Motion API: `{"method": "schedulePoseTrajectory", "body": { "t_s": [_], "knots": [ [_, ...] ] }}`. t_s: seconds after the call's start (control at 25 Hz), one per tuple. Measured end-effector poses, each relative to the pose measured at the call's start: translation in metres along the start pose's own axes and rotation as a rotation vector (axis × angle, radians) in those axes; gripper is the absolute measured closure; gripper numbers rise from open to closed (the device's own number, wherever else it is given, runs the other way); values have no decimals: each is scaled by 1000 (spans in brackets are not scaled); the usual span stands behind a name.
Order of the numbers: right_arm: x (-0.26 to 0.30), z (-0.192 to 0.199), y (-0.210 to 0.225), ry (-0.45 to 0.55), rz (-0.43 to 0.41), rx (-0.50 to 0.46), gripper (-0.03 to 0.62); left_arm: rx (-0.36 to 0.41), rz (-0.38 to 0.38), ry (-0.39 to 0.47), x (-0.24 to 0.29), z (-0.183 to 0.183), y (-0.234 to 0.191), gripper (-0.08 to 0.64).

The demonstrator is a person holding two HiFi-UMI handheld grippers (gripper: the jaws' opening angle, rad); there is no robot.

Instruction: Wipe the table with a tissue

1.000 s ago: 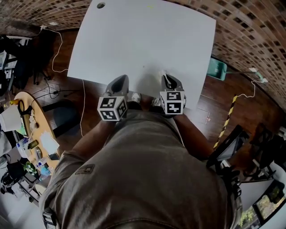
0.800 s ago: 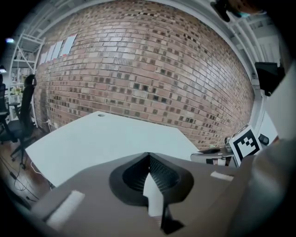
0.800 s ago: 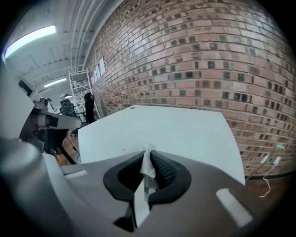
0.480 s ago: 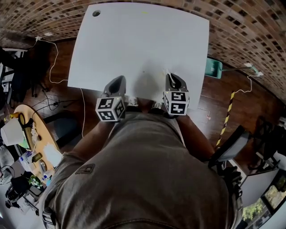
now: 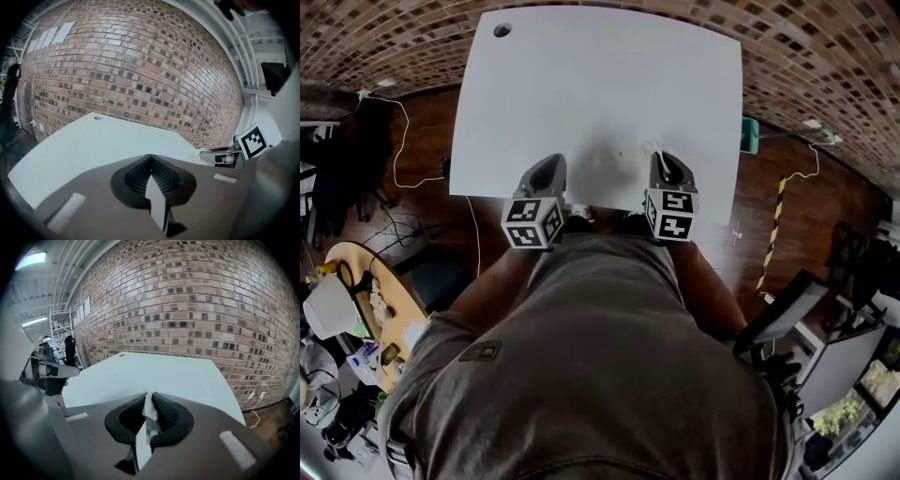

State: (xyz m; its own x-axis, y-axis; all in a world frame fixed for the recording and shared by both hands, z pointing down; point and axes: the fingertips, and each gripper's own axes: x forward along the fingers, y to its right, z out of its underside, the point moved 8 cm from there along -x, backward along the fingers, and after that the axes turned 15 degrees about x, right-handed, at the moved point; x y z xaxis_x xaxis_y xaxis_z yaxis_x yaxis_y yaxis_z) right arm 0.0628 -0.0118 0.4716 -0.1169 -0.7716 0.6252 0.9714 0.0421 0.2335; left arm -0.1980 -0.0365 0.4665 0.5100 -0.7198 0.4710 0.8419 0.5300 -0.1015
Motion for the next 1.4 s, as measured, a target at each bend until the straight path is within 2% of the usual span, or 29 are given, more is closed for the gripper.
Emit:
{"method": "schedulePoseTrajectory", "body": {
  "t_s": [0.2, 0.48, 0.92, 1.08, 1.2, 1.4],
  "knots": [
    [6, -1, -3, -8, 11, -2, 558, -13, -8, -10, 4, 3, -10, 558],
    [26, -7, 6, -32, -12, -1, 559, -7, -23, -27, 14, -4, -3, 558],
    [69, -2, 12, -120, -57, -12, 558, -26, -64, -112, 27, 8, -6, 558],
    [90, 3, 15, -165, -50, -21, 558, -33, -78, -139, 29, 12, -11, 558],
    [99, 10, 13, -203, -42, -33, 559, -39, -89, -150, 27, 15, -17, 558],
    [99, 13, 10, -207, -43, -46, 558, -44, -94, -145, 26, 15, -24, 558]
  ]
}}
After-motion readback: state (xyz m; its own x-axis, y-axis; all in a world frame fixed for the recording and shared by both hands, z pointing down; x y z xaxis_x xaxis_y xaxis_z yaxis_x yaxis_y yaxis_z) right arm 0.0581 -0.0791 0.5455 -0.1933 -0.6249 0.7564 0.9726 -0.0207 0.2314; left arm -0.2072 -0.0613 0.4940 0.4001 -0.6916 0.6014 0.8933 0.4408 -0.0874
